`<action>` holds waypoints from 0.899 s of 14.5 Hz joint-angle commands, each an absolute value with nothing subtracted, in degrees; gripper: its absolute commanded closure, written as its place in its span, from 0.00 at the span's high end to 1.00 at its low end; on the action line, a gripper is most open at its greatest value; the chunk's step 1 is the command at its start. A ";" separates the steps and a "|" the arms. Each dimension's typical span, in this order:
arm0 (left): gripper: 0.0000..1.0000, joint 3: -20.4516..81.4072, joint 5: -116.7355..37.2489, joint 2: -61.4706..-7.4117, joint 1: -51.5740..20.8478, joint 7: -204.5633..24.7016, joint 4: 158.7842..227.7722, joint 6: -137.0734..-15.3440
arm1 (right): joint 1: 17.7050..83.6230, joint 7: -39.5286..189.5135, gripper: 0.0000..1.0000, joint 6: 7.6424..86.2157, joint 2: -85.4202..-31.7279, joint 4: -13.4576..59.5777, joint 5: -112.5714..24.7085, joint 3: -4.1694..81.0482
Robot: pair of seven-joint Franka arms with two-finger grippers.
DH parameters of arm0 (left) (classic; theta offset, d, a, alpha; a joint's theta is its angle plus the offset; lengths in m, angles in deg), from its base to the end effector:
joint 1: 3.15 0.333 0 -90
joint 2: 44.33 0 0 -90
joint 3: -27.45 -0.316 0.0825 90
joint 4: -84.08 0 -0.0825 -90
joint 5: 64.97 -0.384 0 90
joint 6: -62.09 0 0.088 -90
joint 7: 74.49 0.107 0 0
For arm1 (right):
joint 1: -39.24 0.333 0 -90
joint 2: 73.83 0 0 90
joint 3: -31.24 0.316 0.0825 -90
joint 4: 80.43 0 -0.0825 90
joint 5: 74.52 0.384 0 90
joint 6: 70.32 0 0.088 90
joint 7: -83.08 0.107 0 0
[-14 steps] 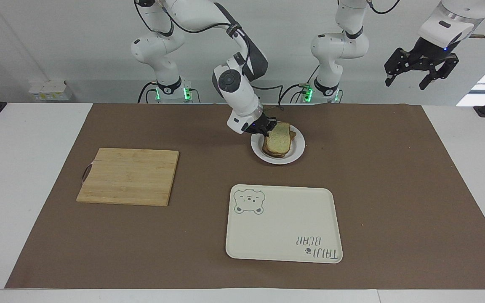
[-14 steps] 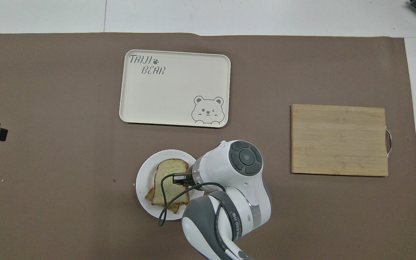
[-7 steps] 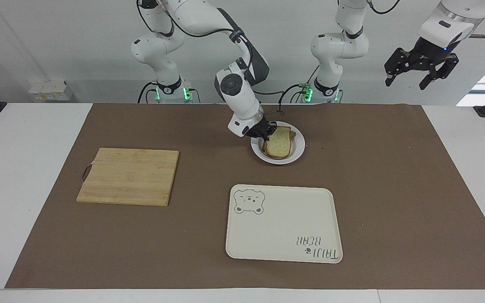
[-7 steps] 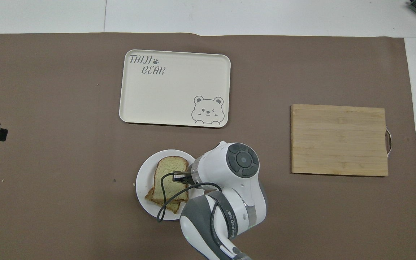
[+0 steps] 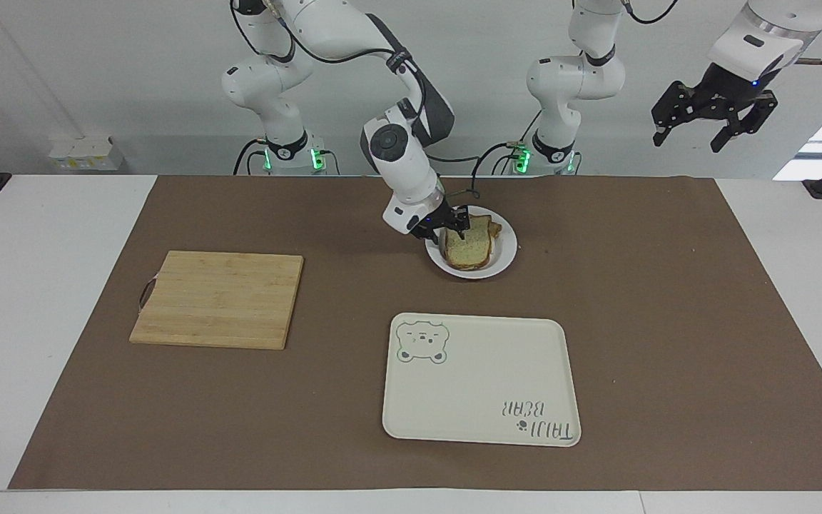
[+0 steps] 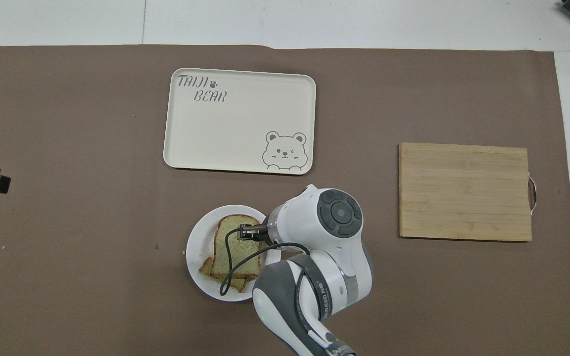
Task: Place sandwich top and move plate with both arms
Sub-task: 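Lower the bread onto the egg toast and open the right gripper, then withdraw the right gripper while the left gripper reaches toward the plate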
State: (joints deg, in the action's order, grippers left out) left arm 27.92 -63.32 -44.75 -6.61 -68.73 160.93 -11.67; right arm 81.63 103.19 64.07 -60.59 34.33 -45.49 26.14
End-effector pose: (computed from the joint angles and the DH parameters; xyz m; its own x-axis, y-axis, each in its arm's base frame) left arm 0.5155 -0.0391 0.7090 0.9834 -0.1761 -0.0434 -0.1748 -0.9841 0.0325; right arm 0.4770 0.3747 0.3556 0.9967 -0.0194 -0.0787 -0.0465 -0.9319 -0.3597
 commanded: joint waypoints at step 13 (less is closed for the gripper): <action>1.00 28.51 -60.68 -48.97 -6.58 -68.34 167.65 -12.97 | 65.00 102.85 1.00 43.33 -70.30 22.84 -69.68 26.14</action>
